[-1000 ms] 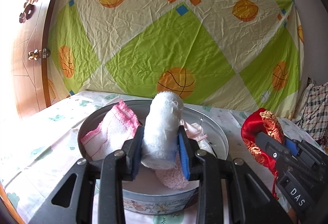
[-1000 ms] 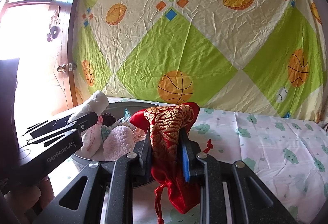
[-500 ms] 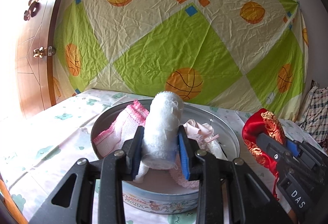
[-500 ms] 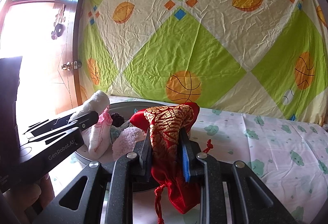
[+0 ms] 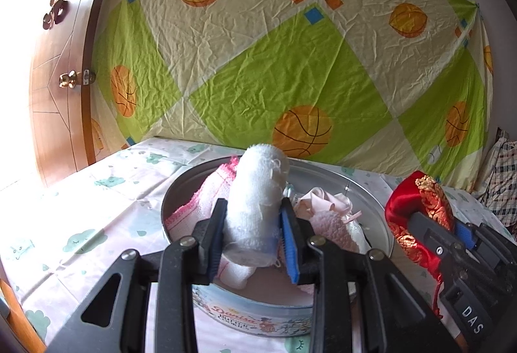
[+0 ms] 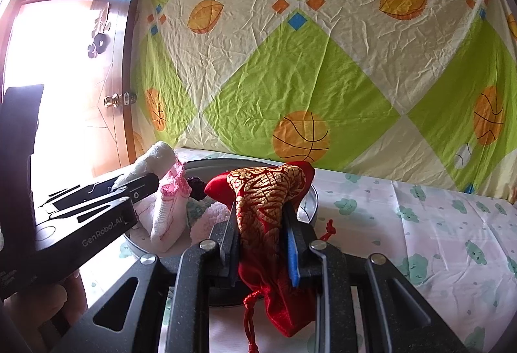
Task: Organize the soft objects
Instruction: 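Carry the rolled cloth over the tin with the left tool while the right tool carries the pouch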
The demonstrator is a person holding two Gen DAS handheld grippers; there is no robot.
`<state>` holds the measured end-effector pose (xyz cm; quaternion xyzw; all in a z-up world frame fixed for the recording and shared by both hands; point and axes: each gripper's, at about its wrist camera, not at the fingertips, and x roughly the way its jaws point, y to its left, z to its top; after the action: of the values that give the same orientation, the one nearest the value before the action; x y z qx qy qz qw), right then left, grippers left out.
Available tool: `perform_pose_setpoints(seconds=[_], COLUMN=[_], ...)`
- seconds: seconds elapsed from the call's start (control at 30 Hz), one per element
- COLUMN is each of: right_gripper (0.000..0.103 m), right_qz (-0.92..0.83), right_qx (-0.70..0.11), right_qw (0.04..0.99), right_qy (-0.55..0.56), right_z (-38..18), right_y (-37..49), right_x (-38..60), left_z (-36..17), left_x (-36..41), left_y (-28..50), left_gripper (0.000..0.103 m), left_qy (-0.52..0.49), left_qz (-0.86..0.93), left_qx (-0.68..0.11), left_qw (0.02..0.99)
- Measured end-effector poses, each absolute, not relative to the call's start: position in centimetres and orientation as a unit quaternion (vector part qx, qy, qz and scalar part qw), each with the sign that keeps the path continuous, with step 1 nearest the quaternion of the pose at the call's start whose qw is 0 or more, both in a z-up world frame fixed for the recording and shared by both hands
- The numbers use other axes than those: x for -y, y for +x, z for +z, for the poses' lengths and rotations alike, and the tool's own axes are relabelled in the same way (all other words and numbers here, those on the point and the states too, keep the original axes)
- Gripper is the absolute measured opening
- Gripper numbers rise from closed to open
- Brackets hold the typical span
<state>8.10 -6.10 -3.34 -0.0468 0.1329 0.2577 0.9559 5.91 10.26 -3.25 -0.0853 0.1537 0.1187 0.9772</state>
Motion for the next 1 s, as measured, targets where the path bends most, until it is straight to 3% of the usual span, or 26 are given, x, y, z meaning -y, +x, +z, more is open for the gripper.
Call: perform_pose_setpoints(seconds=[1.0], right_gripper=[0.025], right_qz=[0.288], right_qx=[-0.137], right_qw=[0.946], right_qy=[-0.064], right_z=[-3.4], right_y=[7.6], right_x=[3.1], left_z=[-3.3], left_x=[-13.1], left_y=[5.6], left_gripper=[0.03], left_qy=[-0.083], left_qz=[0.149], left_qx=[-0.162], left_qw=[0.972])
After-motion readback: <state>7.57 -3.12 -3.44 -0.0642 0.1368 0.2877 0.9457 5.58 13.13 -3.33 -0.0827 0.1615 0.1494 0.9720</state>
